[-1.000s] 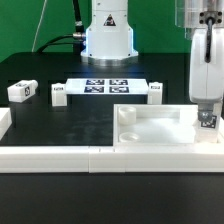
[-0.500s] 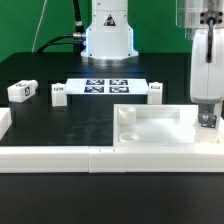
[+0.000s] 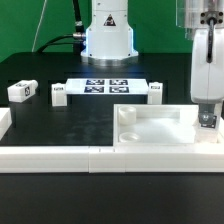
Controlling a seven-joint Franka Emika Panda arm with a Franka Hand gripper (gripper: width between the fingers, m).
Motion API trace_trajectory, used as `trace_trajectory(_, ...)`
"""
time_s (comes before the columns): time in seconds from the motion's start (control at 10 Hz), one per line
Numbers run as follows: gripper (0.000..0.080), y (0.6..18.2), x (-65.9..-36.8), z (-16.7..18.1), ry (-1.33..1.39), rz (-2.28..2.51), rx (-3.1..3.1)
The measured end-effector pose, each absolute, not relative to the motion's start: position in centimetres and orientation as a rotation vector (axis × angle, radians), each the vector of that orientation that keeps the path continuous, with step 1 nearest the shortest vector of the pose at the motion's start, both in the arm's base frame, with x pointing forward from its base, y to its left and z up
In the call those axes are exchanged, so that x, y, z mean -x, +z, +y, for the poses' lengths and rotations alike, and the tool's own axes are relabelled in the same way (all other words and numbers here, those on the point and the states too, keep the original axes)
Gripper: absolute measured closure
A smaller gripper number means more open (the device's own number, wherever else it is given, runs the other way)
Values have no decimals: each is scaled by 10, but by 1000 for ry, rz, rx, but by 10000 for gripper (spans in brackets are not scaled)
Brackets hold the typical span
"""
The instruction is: Assemble one leg
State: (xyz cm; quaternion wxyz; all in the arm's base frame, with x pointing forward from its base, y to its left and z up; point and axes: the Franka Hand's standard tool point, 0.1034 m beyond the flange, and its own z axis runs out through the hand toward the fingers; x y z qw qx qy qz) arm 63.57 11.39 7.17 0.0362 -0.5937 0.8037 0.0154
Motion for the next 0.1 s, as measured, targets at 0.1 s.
trace_trajectory(0.1, 150, 72, -636, 114, 47, 2468, 1824)
